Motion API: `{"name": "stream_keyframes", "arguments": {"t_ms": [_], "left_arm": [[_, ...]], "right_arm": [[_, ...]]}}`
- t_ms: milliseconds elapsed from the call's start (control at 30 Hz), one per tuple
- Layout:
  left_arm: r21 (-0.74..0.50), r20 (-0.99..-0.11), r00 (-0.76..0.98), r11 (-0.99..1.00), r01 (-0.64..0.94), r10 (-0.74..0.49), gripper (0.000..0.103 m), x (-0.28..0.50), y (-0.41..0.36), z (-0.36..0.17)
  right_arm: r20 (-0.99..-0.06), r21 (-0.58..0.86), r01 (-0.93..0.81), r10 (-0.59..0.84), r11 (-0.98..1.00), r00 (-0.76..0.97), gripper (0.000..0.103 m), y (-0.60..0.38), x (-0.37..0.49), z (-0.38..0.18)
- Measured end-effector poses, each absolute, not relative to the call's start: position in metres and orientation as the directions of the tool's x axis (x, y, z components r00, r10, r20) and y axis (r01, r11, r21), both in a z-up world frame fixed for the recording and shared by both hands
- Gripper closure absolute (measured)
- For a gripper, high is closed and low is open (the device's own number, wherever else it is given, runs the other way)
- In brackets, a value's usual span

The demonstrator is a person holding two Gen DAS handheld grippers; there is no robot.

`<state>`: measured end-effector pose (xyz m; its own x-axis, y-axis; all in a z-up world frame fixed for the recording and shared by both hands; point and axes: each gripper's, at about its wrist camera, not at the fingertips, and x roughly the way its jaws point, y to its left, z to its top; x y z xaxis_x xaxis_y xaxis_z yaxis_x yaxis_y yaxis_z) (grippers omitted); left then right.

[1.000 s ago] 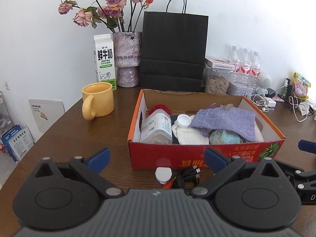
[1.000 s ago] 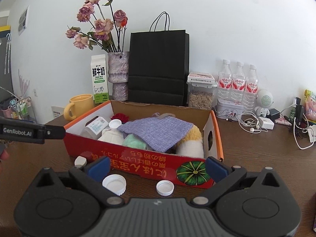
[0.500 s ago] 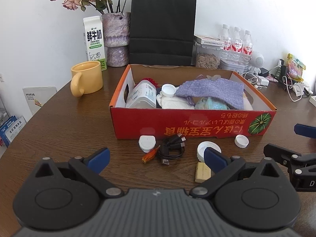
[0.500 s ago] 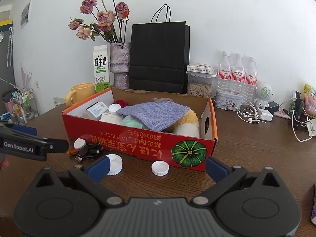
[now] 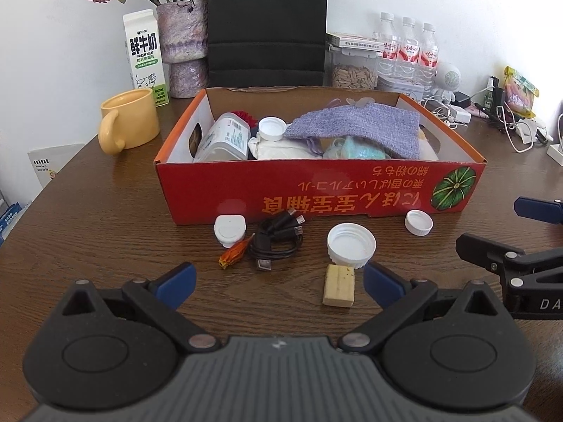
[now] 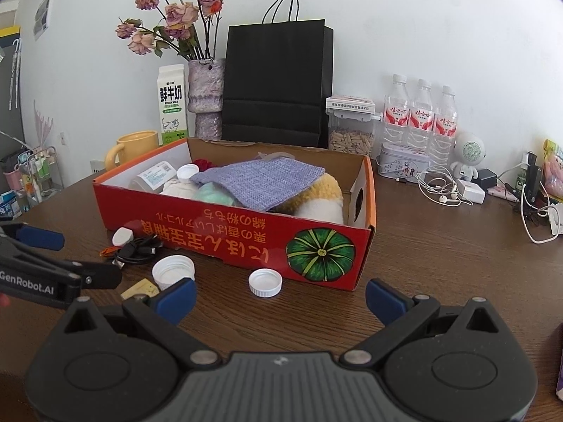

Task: Organize objects
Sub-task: 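Move both grippers back out of the box toward the soap bar and caps, then grasp the yellow soap bar with the left gripper while the right gripper grasps a small white cap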

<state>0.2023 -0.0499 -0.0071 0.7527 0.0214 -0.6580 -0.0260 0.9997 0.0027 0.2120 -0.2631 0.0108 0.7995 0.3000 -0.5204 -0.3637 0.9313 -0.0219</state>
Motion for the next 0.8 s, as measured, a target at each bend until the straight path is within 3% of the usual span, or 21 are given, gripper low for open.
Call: {"name": "stream_keyframes", "arguments": {"t_ms": [433, 600, 733, 800], "left_arm": [[0.022, -0.695, 0.719, 1.0, 0.003, 0.014, 0.001, 0.21, -0.068, -0.025], [0.004, -0.702, 0.712, 1.0, 0.017, -0.009, 0.022, 0.213, -0.073, -0.029], [0.001, -0.709, 0.705, 1.0, 0.026, -0.018, 0.031, 0.217, -0.076, -0.031], [0.004, -0.708, 0.706, 1.0, 0.03, -0.018, 0.036, 0.218, -0.079, -0.031]], "right_arm": [[-0.551, -0.033, -0.38, 0.301, 0.924, 0.779, 0.002, -0.264, 0.23, -0.004], [-0.573, -0.019, -0.393, 0.312, 0.919, 0.757, 0.015, -0.261, 0.244, -0.01], [-0.593, -0.008, -0.41, 0.326, 0.912, 0.736, 0.023, -0.255, 0.253, -0.014], [-0.602, -0.008, -0.418, 0.329, 0.909, 0.727, 0.033, -0.251, 0.256, -0.016]]}}
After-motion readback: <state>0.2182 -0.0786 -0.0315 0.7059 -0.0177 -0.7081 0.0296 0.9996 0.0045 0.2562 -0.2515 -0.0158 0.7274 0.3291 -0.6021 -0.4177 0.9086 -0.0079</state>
